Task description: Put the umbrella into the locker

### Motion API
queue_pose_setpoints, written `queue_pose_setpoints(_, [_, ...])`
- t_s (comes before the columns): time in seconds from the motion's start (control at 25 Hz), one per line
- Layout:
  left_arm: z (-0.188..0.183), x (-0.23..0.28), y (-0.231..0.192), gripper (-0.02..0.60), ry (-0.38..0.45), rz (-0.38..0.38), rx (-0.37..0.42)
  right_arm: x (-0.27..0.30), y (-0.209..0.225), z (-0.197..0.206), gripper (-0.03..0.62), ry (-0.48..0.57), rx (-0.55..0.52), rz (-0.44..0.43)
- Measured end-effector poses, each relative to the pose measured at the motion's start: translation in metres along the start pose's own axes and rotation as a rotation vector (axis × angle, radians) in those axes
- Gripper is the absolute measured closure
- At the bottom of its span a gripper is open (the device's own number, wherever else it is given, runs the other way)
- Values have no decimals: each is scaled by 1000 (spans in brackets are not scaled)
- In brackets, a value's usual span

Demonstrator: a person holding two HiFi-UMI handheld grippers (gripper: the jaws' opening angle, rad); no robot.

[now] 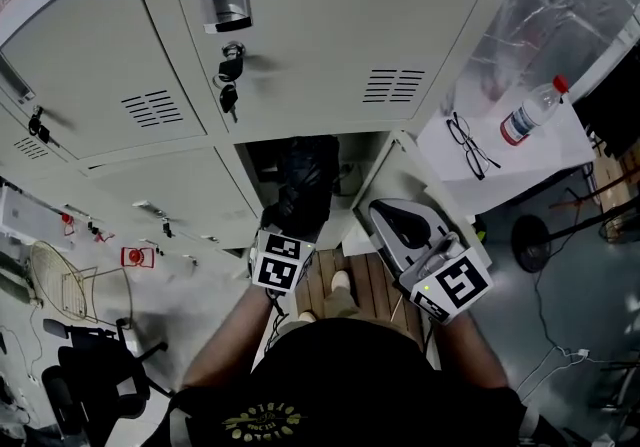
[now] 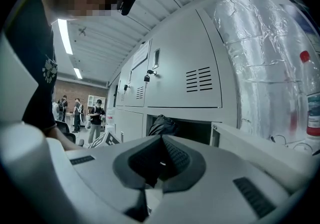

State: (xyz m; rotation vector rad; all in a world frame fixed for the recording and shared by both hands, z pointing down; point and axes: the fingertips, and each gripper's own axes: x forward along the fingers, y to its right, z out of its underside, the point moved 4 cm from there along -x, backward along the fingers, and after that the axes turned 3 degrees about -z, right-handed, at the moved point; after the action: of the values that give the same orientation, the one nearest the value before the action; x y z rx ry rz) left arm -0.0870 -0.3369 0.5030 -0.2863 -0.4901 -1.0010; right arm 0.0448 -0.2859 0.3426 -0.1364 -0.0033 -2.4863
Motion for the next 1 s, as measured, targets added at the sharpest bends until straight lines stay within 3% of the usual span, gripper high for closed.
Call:
queue_pose_setpoints(0.36, [3,15,-3,313,-23,9,-43,3,5,-2,565,0,-2,-1])
queue_pose_setpoints(1.0, [-1,37,-11,313,-66,-3,-13,8,0,4,565,-33,-2,-34])
